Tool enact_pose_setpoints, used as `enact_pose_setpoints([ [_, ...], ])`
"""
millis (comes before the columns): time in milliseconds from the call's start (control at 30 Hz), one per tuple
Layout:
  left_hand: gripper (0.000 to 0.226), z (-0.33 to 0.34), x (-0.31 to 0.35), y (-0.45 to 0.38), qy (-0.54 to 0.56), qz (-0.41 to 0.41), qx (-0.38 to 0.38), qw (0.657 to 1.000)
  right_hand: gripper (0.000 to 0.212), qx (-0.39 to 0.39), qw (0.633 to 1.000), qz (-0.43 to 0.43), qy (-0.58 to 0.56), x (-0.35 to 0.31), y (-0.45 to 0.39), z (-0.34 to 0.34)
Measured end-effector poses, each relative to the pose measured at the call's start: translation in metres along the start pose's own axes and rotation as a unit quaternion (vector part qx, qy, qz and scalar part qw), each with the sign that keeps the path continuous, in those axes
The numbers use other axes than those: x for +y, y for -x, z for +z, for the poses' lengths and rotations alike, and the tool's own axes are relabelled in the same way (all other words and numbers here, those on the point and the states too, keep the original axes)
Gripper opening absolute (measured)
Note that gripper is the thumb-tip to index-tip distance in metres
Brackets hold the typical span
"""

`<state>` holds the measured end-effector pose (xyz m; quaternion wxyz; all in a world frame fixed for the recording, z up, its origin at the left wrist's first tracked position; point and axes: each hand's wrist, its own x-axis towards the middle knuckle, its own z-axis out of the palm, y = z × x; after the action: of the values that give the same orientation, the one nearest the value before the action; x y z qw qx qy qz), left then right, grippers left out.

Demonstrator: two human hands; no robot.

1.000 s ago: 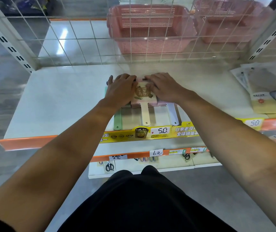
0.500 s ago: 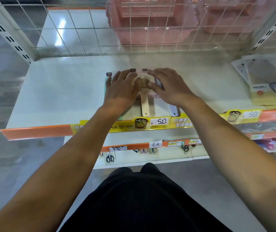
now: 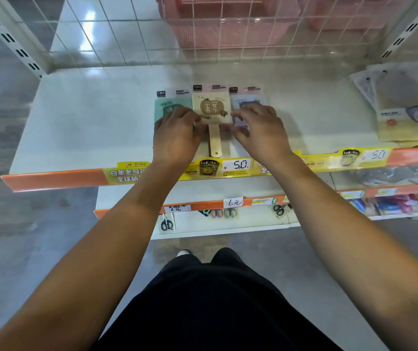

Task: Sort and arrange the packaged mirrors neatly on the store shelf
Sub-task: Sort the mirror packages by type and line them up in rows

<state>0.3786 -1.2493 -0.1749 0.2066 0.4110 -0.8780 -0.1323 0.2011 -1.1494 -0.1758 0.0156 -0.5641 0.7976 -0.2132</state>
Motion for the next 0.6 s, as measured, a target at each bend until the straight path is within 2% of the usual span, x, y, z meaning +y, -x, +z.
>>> enact_pose_setpoints([
  [233,0.014,0.002,0.002,-0.005,0.016,-0.023,0.009,1.000,0.026,0.005,1.000,0.026,0.017,0.000,-0.005,0.003],
  [500,0.024,-0.005,0.002,-0.003,-0.003,-0.009,-0.007,1.000,0.032,-0.004,0.999,0.030,0.010,-0.003,-0.001,0.002],
  [600,0.032,-0.009,0.003,0.000,-0.002,-0.010,-0.004,1.000,0.038,0.026,0.998,0.048,-0.002,-0.008,0.006,0.001],
])
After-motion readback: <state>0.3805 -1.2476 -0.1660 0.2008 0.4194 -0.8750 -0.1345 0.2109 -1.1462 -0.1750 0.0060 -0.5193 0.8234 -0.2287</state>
